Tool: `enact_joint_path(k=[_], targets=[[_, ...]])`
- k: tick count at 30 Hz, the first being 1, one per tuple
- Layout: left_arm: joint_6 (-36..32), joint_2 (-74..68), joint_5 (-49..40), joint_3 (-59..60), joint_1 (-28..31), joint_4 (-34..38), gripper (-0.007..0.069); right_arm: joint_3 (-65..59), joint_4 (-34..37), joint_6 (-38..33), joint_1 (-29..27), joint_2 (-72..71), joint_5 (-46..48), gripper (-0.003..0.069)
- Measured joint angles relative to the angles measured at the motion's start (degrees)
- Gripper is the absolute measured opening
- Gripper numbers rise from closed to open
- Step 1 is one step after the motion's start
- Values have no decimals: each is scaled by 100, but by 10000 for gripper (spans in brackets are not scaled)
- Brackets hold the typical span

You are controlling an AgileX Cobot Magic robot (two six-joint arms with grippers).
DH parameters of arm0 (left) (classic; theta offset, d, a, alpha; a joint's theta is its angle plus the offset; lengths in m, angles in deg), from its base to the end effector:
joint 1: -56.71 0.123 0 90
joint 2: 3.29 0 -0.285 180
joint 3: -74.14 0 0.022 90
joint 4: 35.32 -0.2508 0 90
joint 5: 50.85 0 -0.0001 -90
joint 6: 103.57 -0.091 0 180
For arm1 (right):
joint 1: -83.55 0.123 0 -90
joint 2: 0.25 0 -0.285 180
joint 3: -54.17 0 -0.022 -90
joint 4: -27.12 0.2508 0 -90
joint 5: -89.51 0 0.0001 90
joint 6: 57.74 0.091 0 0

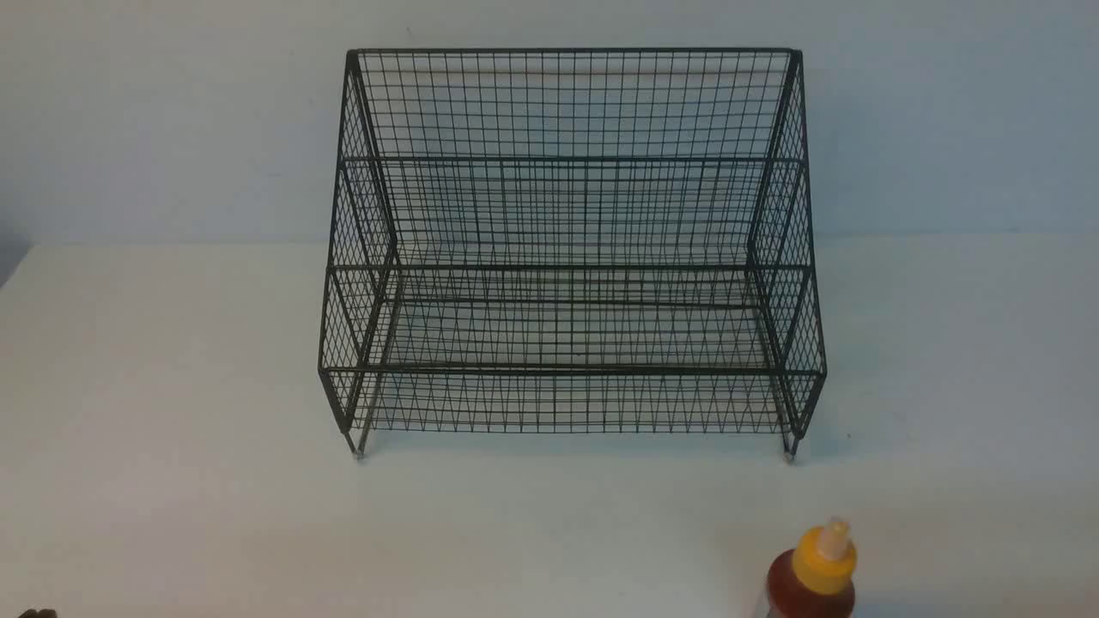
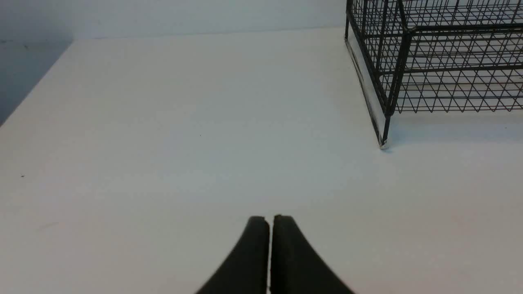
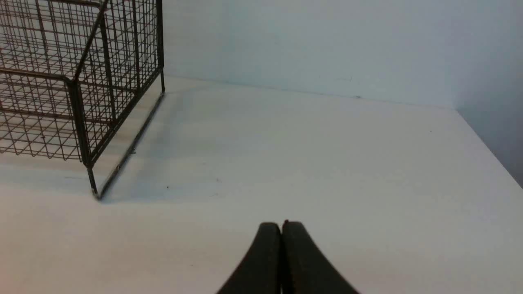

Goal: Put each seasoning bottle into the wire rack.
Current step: Use the right arm to grab the condiment bottle closest to it

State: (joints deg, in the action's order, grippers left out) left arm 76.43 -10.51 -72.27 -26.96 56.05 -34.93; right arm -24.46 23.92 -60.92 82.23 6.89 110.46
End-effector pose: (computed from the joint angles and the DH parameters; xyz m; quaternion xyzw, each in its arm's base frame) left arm 0.0527 -0.0008 0.1702 0.0028 0.8066 -0.0063 0.5910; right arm 0.0528 -0.0030 0.1726 -0.0280 0.8017 -0.0470 0.5952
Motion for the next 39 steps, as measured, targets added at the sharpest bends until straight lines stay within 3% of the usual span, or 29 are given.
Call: enact_joint_path(k=[33,36,39], targets=[[0,0,0,0,0,0,-5,0,6,0,0,0,0,-15],[0,0,0,0,0,0,-5,0,128,59,0,0,0,-15],[0,0,0,0,0,0,-5,-1,1183,464,0,0,-66,-15]])
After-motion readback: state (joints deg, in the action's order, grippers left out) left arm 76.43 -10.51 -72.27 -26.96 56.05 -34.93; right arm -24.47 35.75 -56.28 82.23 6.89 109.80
